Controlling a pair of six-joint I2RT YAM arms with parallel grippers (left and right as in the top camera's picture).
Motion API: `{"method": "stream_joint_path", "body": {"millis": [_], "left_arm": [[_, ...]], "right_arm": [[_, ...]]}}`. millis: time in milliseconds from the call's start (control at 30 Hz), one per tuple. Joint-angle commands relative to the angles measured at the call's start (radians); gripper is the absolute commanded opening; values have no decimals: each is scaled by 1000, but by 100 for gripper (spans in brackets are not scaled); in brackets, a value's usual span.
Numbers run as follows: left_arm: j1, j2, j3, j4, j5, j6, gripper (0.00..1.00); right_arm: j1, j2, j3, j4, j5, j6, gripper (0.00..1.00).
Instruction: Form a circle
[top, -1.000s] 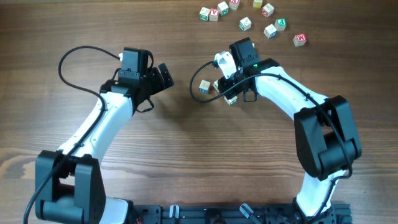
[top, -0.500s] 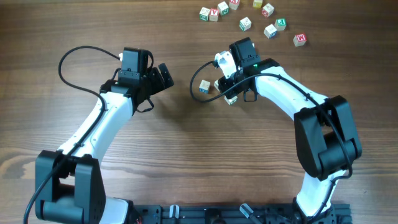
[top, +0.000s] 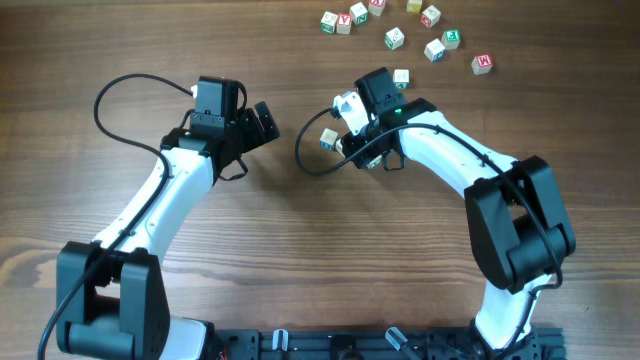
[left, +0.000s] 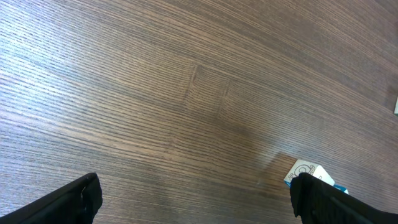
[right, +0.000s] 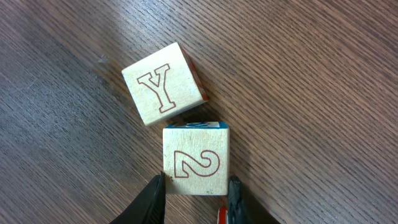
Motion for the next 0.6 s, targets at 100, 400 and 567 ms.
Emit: {"method": "stream_joint_path", "body": {"millis": [100,400,567], "left_arm": [[0,-19,-3,2,0,15,100],[0,-19,-3,2,1,15,100],[0,-19,-3,2,1,15,100]], "right_arm": [[0,15,2,7,-23,-3,27],[0,15,2,16,-64,-2,27],[0,15,2,16,-55,-3,27]]}}
